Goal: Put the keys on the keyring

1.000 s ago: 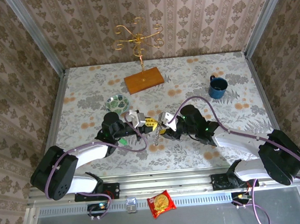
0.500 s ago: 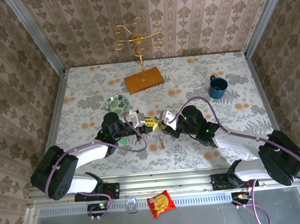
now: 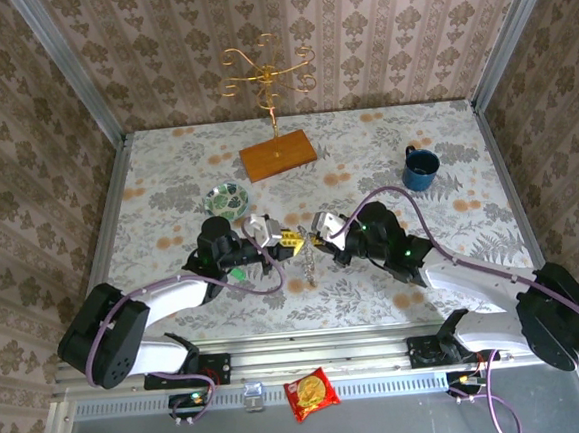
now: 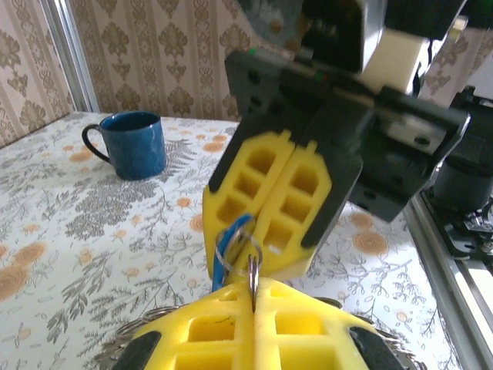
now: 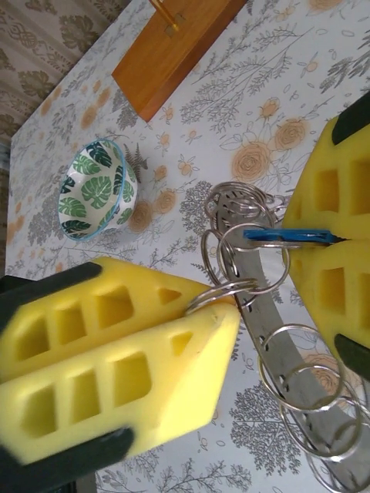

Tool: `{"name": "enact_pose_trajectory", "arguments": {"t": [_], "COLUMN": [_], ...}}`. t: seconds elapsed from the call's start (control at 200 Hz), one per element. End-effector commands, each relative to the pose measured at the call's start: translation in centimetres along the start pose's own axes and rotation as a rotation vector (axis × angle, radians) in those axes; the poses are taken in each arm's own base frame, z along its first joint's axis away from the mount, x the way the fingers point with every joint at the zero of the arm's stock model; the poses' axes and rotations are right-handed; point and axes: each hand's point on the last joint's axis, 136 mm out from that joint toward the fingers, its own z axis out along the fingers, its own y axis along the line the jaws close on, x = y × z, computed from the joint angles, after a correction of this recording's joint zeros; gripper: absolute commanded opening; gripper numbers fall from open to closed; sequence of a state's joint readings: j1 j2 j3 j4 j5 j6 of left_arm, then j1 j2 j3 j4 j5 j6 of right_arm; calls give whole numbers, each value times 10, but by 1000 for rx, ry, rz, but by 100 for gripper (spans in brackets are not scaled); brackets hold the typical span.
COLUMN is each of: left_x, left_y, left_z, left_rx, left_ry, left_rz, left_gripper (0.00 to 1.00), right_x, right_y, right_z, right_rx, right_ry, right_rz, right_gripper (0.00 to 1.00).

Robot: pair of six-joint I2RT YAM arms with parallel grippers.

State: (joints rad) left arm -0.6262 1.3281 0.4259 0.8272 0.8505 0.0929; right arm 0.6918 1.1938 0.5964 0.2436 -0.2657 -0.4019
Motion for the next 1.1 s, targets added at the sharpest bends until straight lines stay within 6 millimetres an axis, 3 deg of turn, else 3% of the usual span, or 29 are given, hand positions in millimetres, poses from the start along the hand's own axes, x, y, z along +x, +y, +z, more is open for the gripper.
{"name": "enact_pose_trajectory", "arguments": {"t": [0.0, 0.16, 0.22, 0.375, 0.485, 0.555, 0.695, 0.8, 1.025, 1.09], "left_x": [-5, -1, 0, 1, -7, -13, -30, -45, -70, -74], "left_y": [1, 4, 5, 7, 13, 20, 49, 69, 98, 99], "left_z": [0, 2, 1, -2, -8, -15, -43, -74, -155, -170], "left_rx": [2, -22, -33, -66, -131, -194, -435, -639, -1048, -1105], "left_ry": [26, 62, 68, 64, 34, 20, -12, -40, -129, -151], "left_rz": [56, 69, 72, 78, 98, 106, 118, 111, 44, 24], "left_gripper": [0, 0, 8, 42, 55, 58, 62, 65, 71, 69], "right_x": [-16, -28, -30, -32, -28, -25, -30, -45, -94, -90], "right_y": [-4, -5, -7, -11, -11, -11, -9, -1, 28, 32], "right_z": [-7, -12, -14, -21, -23, -23, -17, -5, 38, 58], "right_rx": [-13, -21, -13, 2, 10, 9, 0, -31, -132, -149], "right_ry": [1, -6, -5, 30, 63, 82, 88, 52, -85, -83], "right_rz": [-29, -32, -34, -32, -31, -27, -22, -15, 21, 65], "right_gripper": [0, 0, 0, 0, 0, 0, 0, 0, 0, 0]}}
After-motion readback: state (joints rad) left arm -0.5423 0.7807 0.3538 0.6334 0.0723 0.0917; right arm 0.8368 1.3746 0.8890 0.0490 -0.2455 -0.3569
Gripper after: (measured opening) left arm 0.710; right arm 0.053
